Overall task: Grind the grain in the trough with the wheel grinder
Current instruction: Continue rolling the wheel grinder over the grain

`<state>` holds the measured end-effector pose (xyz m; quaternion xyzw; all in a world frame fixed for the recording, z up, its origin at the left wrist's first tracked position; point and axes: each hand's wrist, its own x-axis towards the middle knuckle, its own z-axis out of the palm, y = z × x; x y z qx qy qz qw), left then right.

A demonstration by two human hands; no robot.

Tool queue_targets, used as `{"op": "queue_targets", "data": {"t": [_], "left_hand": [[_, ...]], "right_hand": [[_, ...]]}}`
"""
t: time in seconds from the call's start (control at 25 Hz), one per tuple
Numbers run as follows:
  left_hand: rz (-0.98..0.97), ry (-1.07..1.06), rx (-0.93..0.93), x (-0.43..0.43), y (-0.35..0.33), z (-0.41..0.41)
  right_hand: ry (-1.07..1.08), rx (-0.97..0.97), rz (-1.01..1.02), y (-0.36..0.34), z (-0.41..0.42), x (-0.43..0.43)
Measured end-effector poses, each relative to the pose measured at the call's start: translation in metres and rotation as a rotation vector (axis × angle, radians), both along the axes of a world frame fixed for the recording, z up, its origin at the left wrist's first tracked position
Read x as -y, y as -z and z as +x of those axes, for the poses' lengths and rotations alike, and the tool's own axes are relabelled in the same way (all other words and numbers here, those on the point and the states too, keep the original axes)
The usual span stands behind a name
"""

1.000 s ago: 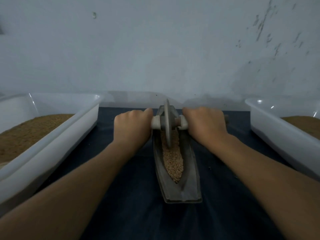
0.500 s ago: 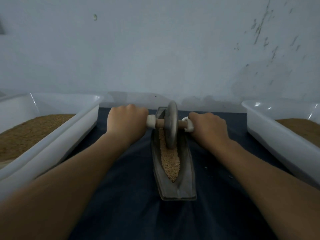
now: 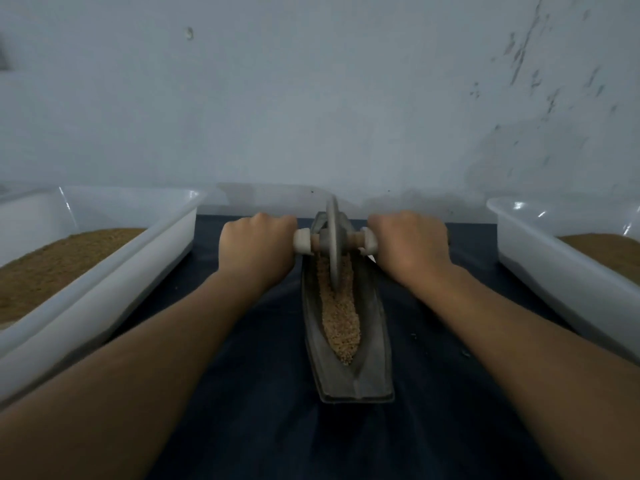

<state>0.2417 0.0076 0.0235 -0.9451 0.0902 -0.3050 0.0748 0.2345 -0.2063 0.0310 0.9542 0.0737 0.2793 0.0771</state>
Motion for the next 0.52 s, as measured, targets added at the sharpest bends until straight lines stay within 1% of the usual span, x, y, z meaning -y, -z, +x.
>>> {"op": "queue_targets", "data": {"t": [0.08,0.12,0.2,0.24,0.28,0.32,0.4,0.44,0.52], "left_hand": [[-0.027,0.016,-0.044,-0.009,0.004,-0.005],[0.002,0.065,-0.030,-0.015,0.008,-0.012],[0.120,0.179,0.089,-0.023,0.012,-0.032],[0.147,0.201,0.169,-0.024,0.010,-0.038],[0.154,0.192,0.219,-0.023,0.005,-0.038],[0.172,0.152,0.223,-0.018,0.002,-0.034],[0.174,0.058,0.125,-0.005,0.003,-0.021],[0.126,0.036,0.100,-0.001,0.001,-0.013],[0.033,-0.011,-0.005,0.003,-0.005,-0.001]], "right_hand": [[-0.036,-0.054,-0.056,-0.007,-0.001,0.003],[-0.074,-0.048,-0.085,-0.004,-0.010,0.010],[-0.147,0.056,-0.130,0.012,-0.033,0.025],[-0.143,0.118,-0.133,0.015,-0.042,0.028],[-0.127,0.145,-0.110,0.016,-0.044,0.030],[-0.105,0.127,-0.072,0.019,-0.041,0.030],[-0.039,0.076,-0.012,0.022,-0.022,0.020],[0.001,0.044,0.017,0.020,-0.011,0.013],[0.047,0.000,-0.001,0.008,0.003,0.000]]}}
